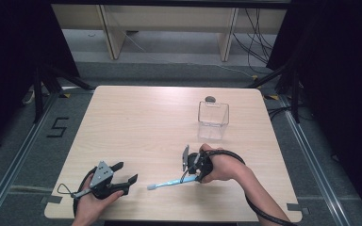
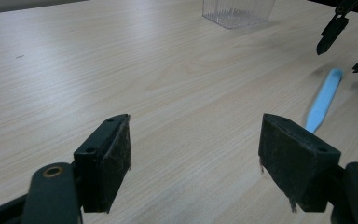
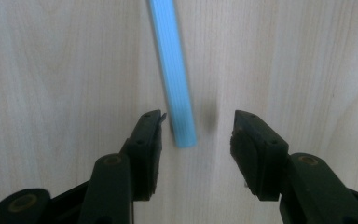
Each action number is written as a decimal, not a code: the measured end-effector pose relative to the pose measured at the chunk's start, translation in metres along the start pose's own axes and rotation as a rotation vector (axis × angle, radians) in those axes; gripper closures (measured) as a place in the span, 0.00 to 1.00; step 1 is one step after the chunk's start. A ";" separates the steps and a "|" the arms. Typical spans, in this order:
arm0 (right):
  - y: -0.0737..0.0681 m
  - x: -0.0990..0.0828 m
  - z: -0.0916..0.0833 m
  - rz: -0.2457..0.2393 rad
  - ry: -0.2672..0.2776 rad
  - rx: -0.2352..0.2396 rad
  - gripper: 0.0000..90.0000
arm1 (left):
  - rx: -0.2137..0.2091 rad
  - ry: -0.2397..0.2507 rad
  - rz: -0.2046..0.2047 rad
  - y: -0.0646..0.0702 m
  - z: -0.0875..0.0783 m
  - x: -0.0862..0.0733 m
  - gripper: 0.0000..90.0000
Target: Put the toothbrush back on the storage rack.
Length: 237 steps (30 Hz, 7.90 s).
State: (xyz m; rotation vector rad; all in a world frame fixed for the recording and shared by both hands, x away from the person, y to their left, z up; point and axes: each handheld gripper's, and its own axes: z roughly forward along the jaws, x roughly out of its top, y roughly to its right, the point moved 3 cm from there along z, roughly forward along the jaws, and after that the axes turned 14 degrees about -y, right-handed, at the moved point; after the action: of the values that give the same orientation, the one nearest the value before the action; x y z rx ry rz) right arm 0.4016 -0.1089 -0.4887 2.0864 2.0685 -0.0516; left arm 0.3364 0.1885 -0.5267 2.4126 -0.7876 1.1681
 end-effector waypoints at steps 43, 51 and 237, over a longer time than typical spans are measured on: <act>-0.004 0.042 0.012 -0.141 -0.008 0.093 0.80 | -0.001 -0.002 -0.001 -0.001 0.000 -0.001 0.27; 0.000 0.043 0.014 -0.154 -0.002 0.104 0.85 | 0.002 -0.010 0.000 -0.001 0.000 -0.001 0.27; -0.031 0.008 -0.007 0.556 1.187 -0.098 0.88 | -0.366 0.230 0.051 0.066 0.038 0.109 0.91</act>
State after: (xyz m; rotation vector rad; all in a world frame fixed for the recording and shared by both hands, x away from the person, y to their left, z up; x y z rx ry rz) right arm 0.3698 -0.0995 -0.4868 2.8529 1.6405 1.6622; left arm 0.3743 0.0806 -0.4584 1.9352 -0.9029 1.1768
